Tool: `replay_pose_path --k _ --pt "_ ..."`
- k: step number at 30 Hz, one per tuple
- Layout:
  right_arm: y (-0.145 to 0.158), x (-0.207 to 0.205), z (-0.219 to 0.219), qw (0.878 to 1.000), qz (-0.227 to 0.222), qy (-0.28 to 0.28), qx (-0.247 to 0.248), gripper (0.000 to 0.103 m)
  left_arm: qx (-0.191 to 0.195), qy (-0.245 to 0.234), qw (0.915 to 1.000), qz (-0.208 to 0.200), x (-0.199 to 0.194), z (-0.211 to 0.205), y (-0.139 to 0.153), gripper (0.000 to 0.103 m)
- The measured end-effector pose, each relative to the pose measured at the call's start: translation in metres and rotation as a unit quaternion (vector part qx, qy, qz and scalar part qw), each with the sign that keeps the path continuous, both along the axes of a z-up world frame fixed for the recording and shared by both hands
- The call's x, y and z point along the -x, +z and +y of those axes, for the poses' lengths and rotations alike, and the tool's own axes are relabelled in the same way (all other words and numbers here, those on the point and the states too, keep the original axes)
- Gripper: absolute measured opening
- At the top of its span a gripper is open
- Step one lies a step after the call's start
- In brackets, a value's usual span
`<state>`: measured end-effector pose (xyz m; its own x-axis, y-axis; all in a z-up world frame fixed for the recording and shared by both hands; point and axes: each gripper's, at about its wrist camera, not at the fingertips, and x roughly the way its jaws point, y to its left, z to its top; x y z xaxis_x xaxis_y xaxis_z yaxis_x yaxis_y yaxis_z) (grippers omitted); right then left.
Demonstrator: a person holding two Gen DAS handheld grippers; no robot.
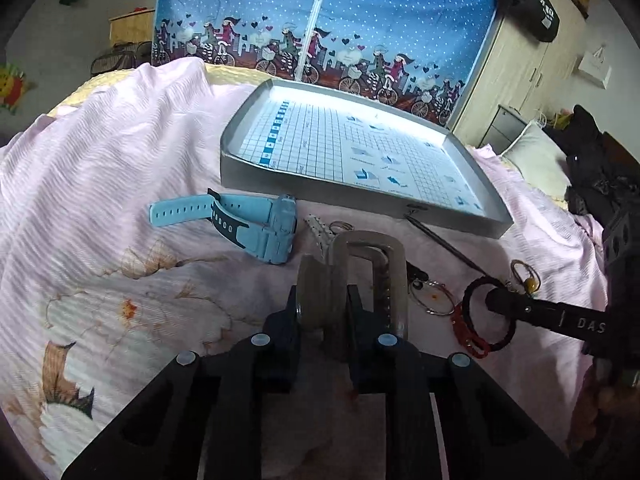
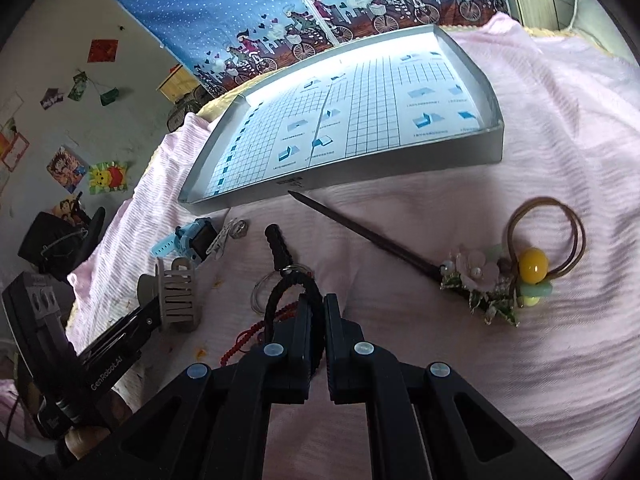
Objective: Organize jewelry
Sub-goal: 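Carry the claw clip into the tray with the left tool while the right tool carries the hair tie there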
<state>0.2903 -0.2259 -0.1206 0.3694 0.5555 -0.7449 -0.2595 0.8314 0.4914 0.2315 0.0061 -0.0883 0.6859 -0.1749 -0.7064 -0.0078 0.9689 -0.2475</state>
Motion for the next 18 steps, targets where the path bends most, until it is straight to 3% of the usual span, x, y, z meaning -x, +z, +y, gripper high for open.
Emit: replay_pose_path --k 8,13,18 --pt "0.024 -0.005 -0.007 0.997 -0.066 -0.018 -0.031 0.006 0.019 0.004 0.9993 -0.031 -0.005 -0.004 0.029 0.016" --pt "0.035 -0.038 -0.006 0.992 -0.098 -0.059 -0.056 0.006 0.022 0.01 0.9987 -0.044 -0.035 -0.006 0.052 0.016" --pt "0.029 -0.08 -0.004 0.99 -0.098 -0.087 -0.058 0.006 0.001 0.009 0.9997 -0.022 -0.083 -0.004 0.057 0.016"
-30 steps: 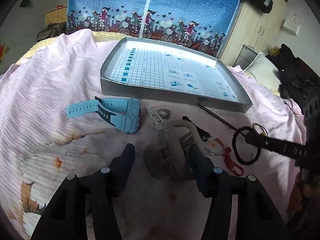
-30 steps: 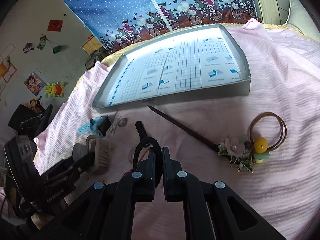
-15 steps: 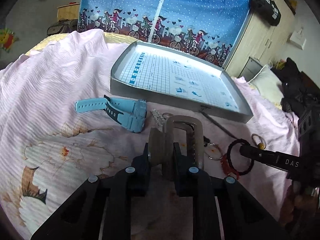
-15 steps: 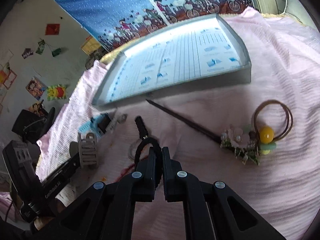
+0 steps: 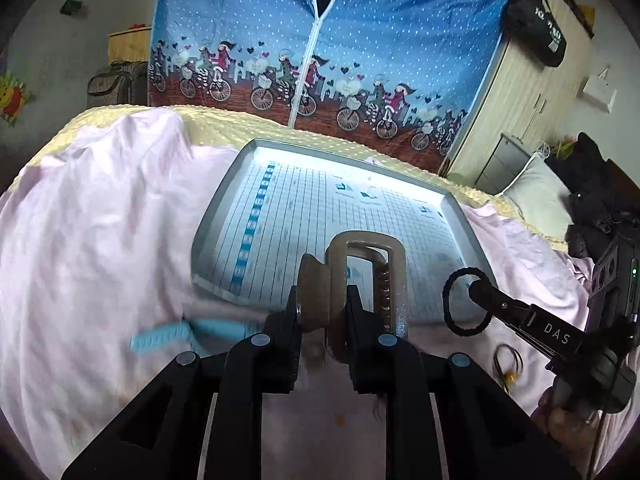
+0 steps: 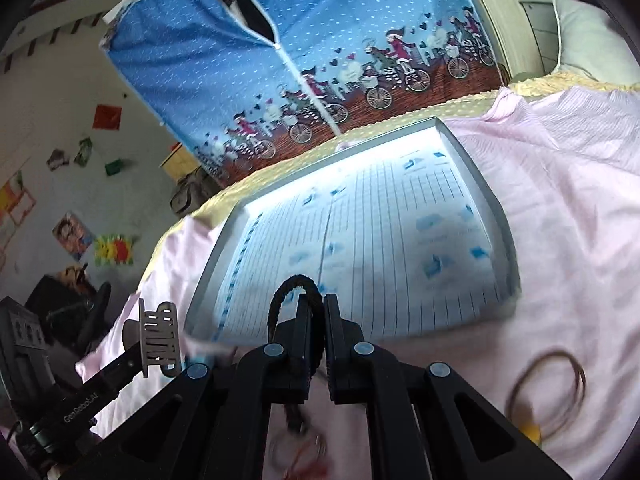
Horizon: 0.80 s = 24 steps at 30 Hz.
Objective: Organize jewelry
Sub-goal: 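Carry the claw clip into the tray with the left tool while the right tool carries the hair tie there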
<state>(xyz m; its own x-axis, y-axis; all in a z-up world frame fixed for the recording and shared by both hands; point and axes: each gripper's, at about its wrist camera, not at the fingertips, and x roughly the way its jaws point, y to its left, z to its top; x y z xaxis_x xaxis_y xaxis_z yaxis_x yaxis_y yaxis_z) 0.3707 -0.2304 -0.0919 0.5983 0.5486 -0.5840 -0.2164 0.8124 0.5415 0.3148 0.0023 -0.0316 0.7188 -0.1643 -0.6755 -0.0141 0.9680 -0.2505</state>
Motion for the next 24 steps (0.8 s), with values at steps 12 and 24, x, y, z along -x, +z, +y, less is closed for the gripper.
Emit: replay_pose_path --k 12,24 --pt "-0.024 -0.037 0.0 0.999 -0.002 0.003 0.049 0.008 -0.016 -0.01 0.9983 0.055 -0.072 -0.002 -0.05 0.016" --pt "-0.027 -0.034 -0.005 0.996 0.003 -0.005 0.094 0.043 0.042 0.038 0.9969 0.054 -0.065 0.015 -0.038 0.065"
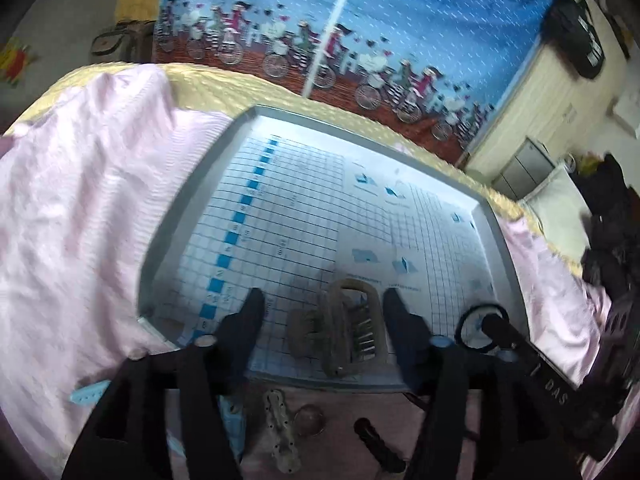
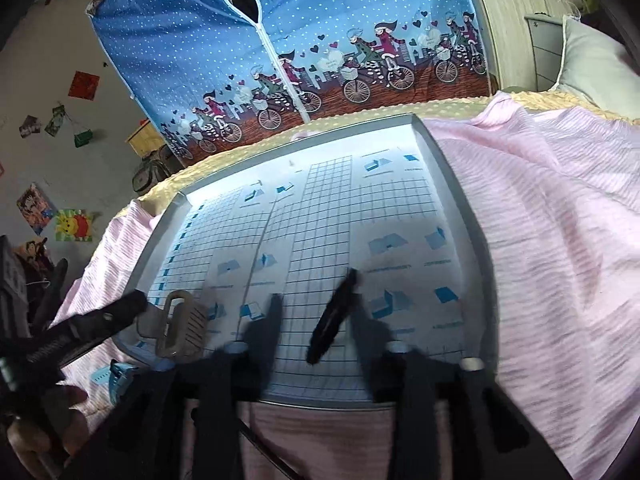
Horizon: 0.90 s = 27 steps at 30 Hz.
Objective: Organize jewelry
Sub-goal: 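Carry the claw clip into the tray with the left tool while the right tool carries the hair tie there, then open both tools to release the clip and hair tie, then withdraw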
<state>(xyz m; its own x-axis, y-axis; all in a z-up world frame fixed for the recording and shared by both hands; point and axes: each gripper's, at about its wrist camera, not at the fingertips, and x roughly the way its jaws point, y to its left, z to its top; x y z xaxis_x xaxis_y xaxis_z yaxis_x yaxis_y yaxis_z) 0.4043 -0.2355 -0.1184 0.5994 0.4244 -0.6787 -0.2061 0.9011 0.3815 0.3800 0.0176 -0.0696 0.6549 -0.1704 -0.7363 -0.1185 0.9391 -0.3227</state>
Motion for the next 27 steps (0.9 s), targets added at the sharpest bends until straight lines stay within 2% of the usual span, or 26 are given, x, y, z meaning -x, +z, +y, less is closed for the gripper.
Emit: replay_pose_path --k 1,3,4,5,8,11,16,19,22,27 --pt "0.003 0.002 -0.001 1.0 -0.004 -0.003 0.004 0.05 0.001 0.01 0.9999 -0.011 0.006 0.004 0.005 0.069" --pt "0.009 0.006 -0.004 1.0 -0.014 -0.011 0.014 0.063 -0.002 0.025 0.9988 -0.041 0.018 0.007 0.016 0.094" --pt "0.012 0.009 -0.005 0.999 -0.021 -0.016 0.018 0.076 -0.006 0.031 0.9981 -0.052 0.024 0.008 0.02 0.102" --pt "0.016 0.014 -0.007 0.999 -0.033 -0.023 0.025 0.087 -0.014 0.04 0.9967 -0.069 0.031 0.008 0.025 0.102" --pt "0.031 0.031 -0.012 0.997 -0.068 -0.03 0.031 0.102 -0.049 0.055 0.9909 -0.113 0.056 0.008 0.042 0.102" --pt "0.047 0.052 -0.016 0.994 -0.106 -0.024 0.022 0.103 -0.077 0.046 0.9864 -0.138 0.077 0.004 0.054 0.102" --pt "0.074 0.09 -0.011 0.986 -0.159 -0.006 0.041 0.103 -0.109 0.032 0.9798 -0.165 0.111 -0.003 0.071 0.102" --pt "0.087 0.123 -0.012 0.981 -0.187 -0.007 0.048 0.103 -0.113 0.026 0.9775 -0.176 0.133 -0.001 0.079 0.102" --pt "0.097 0.151 -0.009 0.978 -0.204 -0.006 0.049 0.103 -0.114 0.01 0.9778 -0.175 0.152 0.002 0.085 0.102" --pt "0.105 0.193 -0.007 0.978 -0.206 -0.02 0.038 0.103 -0.127 -0.022 0.9807 -0.147 0.181 0.008 0.084 0.102"
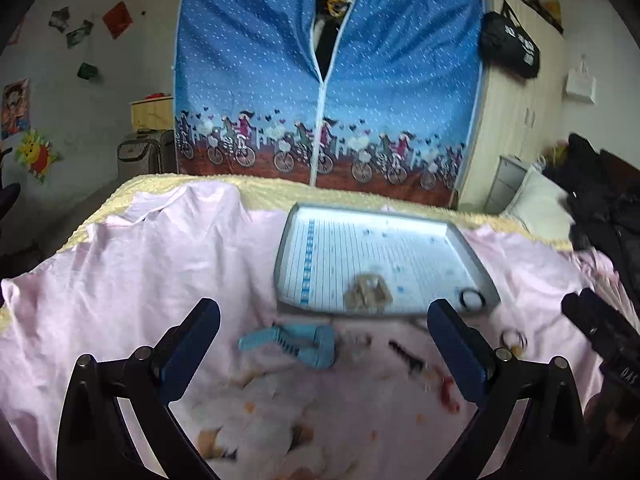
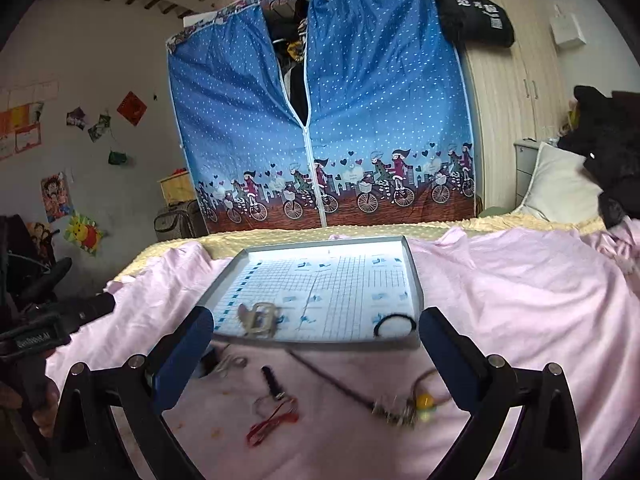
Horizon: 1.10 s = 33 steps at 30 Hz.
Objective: Organize jewelry
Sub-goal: 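Open both tools to release the clip and hair tie, then withdraw, then grasp the blue watch with the left tool while the right tool grasps the red cord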
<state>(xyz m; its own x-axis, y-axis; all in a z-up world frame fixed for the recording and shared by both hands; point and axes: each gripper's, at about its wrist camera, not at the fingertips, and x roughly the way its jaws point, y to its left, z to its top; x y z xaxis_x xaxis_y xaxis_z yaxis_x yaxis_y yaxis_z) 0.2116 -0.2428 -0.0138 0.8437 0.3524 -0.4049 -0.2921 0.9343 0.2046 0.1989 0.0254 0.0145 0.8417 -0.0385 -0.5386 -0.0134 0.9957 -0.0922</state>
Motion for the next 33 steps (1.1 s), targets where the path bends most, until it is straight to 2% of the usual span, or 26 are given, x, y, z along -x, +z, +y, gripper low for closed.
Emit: replay_pose_path --k 3,7,10,15,20,24,31,33 --pt "-0.005 0.026 0.004 1.0 0.007 -0.009 -0.007 0.103 -0.018 -0.002 0.9998 0.006 0.02 0.003 -0.008 0.102" --pt "-0.025 0.047 0.015 0.997 0.063 -0.034 0.005 0.103 -0.019 -0.014 0.9993 0.031 0.044 0.011 -0.03 0.102" --pt "-0.038 0.055 0.021 0.995 0.094 -0.028 -0.006 0.103 -0.03 -0.013 0.9985 0.045 0.058 0.016 -0.046 0.102" --pt "-0.049 0.062 0.041 0.993 0.116 -0.019 0.025 0.103 -0.044 -0.03 0.9976 0.044 0.073 0.02 -0.06 0.102" --pt "-0.067 0.054 0.052 0.986 0.153 -0.026 0.068 0.103 -0.057 -0.025 0.9968 0.05 0.069 0.023 -0.065 0.102" --pt "-0.07 0.056 0.057 0.984 0.157 -0.021 0.08 0.103 -0.052 -0.031 0.9969 0.05 0.064 0.029 -0.066 0.102" --pt "-0.073 0.048 0.065 0.983 0.166 0.008 0.081 0.103 -0.126 -0.078 0.9875 0.053 0.04 0.024 -0.064 0.102" --pt "-0.074 0.044 0.067 0.982 0.169 0.013 0.083 0.103 -0.133 -0.085 0.9861 0.051 0.033 0.025 -0.066 0.102"
